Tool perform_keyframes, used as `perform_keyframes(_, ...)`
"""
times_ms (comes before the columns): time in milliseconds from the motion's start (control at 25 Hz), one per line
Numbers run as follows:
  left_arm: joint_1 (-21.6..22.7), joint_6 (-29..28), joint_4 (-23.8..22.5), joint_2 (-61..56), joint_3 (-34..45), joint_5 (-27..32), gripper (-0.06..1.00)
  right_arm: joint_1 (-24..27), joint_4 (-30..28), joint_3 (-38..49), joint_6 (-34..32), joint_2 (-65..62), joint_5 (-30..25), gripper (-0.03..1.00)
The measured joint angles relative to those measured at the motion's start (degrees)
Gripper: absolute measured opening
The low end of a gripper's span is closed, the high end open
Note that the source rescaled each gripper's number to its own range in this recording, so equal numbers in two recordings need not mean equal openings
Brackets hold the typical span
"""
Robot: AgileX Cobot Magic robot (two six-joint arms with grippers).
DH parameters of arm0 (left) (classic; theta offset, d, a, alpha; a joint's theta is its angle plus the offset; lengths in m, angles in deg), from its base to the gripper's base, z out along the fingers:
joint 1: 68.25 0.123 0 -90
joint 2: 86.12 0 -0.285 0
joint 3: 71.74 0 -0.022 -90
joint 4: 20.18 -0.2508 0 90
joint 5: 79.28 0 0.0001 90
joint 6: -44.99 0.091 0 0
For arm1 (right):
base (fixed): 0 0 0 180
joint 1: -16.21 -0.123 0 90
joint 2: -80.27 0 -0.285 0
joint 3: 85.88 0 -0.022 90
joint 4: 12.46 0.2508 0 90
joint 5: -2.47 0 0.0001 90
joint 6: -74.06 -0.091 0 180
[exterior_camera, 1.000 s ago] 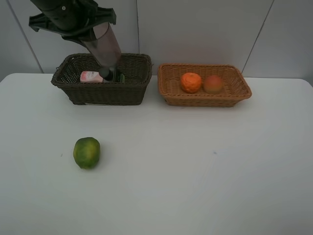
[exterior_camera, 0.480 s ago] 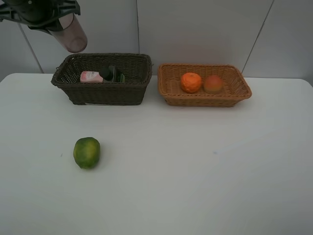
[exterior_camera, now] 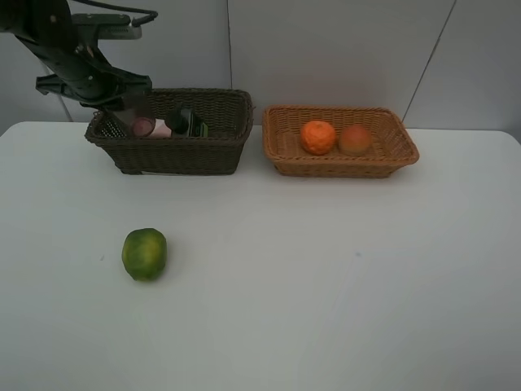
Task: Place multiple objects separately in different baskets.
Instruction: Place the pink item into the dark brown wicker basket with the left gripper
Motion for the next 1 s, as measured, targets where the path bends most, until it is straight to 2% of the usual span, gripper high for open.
perform_keyframes(360,0.0,0.3,0.1,1.6,0.0,-2.7,0.0,0.0,0.0,0.0,0.0,0.0,0.0,0.96)
perform_keyframes(440,0.0,0.3,0.1,1.6,0.0,-2.7,0.04,0.0,0.0,0.0,0.0,0.0,0.0,0.96)
perform_keyframes(520,0.0,0.3,0.1,1.6,0.0,-2.7,0.16,0.0,0.0,0.0,0.0,0.0,0.0,0.96)
perform_keyframes(680,0.0,0.3,0.2,1.6,0.0,-3.0,0.62,0.0,0.0,0.0,0.0,0.0,0.0,0.96)
perform_keyframes(760,0.0,0.3,0.2,1.6,0.0,-3.0,0.8,0.0,0.0,0.0,0.0,0.0,0.0,0.96)
perform_keyframes(840,0.0,0.3,0.2,1.4,0.0,-2.9,0.88,0.0,0.0,0.0,0.0,0.0,0.0,0.96)
perform_keyframes(1000,0.0,0.3,0.2,-0.9,0.0,-2.8,0.91,0.0,0.0,0.0,0.0,0.0,0.0,0.96)
